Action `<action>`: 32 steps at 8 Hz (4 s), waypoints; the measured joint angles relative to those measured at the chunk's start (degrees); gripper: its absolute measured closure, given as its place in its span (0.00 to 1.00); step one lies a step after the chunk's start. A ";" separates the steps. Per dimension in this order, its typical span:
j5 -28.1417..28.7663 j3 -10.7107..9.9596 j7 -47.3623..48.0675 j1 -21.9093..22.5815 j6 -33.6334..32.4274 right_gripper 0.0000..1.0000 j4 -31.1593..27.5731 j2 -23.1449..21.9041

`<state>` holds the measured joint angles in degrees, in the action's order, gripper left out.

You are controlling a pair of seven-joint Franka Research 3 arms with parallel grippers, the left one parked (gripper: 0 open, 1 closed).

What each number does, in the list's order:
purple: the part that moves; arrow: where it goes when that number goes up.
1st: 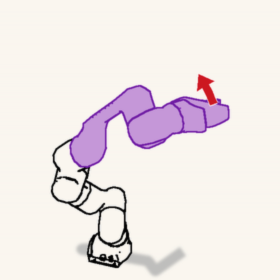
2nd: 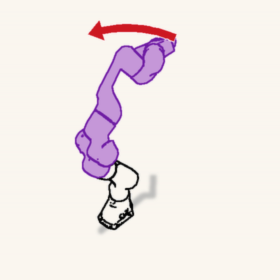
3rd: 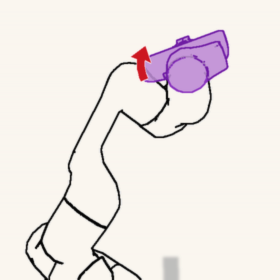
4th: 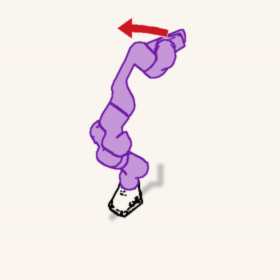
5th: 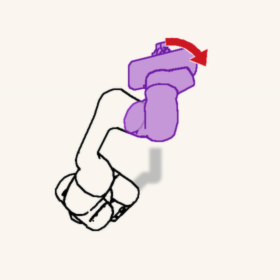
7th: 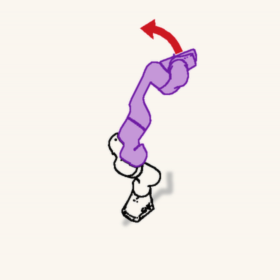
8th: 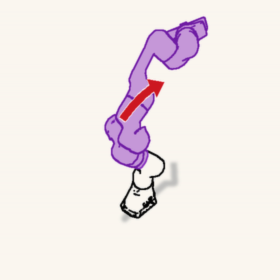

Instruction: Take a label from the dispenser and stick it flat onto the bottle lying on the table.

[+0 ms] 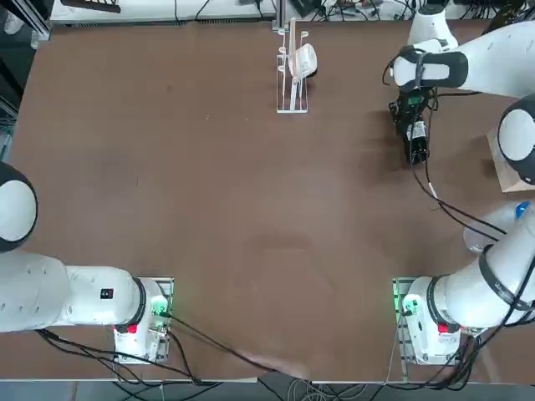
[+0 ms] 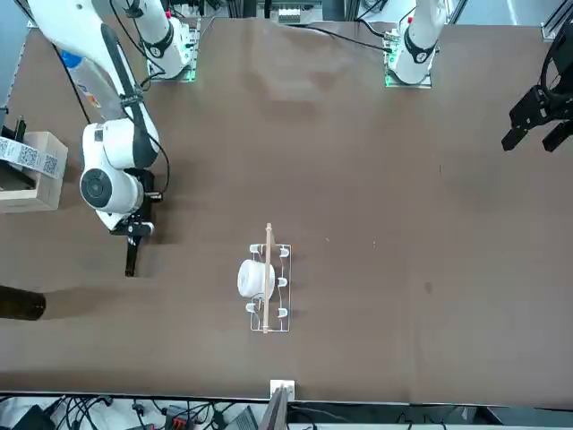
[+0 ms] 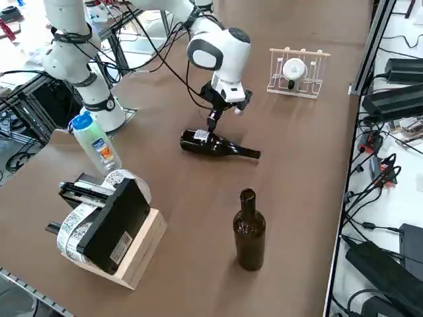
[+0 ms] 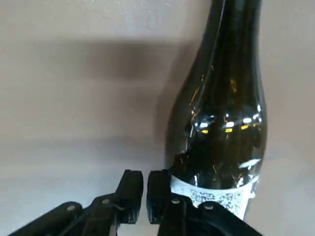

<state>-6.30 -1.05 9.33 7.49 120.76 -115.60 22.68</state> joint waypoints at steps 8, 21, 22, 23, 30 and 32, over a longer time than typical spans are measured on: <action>0.12 0.17 19.41 5.85 -1.34 0.85 7.04 0.63; 3.80 -1.52 -3.40 -4.84 -34.32 0.00 33.46 -10.14; 4.10 -1.52 -3.40 -5.10 -34.11 0.00 33.24 -11.14; 5.40 -1.52 -3.41 -5.71 -33.83 0.00 32.90 -11.96; 8.09 0.82 -11.80 -9.84 -30.17 0.00 24.31 -21.05; 8.08 2.79 -11.79 -9.82 -29.03 0.00 24.21 -22.14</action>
<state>1.78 1.73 -2.46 -2.32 91.73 -91.39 0.54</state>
